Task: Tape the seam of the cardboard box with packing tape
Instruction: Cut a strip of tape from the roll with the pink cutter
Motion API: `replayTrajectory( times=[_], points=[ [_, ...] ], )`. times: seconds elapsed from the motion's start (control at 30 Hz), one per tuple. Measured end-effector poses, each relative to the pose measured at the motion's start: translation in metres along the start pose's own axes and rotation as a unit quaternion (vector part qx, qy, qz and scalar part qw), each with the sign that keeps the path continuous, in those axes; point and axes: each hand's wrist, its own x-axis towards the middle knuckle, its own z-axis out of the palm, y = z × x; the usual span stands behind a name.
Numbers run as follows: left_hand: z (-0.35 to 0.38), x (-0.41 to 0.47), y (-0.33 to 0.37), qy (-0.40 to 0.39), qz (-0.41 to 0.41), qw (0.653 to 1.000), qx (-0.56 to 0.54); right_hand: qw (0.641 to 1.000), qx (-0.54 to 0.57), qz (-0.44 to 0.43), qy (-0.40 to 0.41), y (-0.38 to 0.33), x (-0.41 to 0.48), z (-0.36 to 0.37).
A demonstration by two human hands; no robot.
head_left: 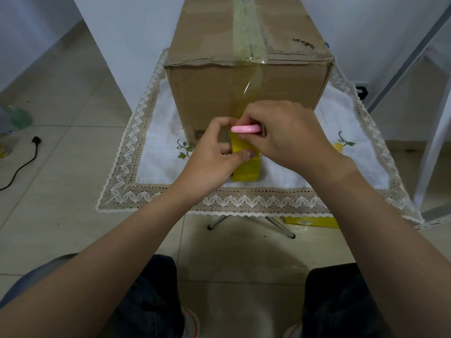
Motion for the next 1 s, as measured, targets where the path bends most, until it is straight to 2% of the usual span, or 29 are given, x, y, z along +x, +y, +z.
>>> replayTrajectory(
  times=[0.67, 0.83, 1.0],
  points=[
    [0.000, 0.003, -0.001, 0.003, -0.002, 1.000, -0.018, 1.000, 0.012, 0.020, 0.008, 0.018, -0.011, -0.008],
    [-0.001, 0.003, 0.001, 0.014, -0.008, 1.000, -0.009, 0.999, -0.009, 0.051, 0.012, 0.029, -0.021, -0.013],
    [0.001, 0.003, 0.005, 0.024, -0.025, 0.999, -0.014, 0.993, -0.004, 0.120, 0.013, 0.049, -0.035, -0.018]
  ],
)
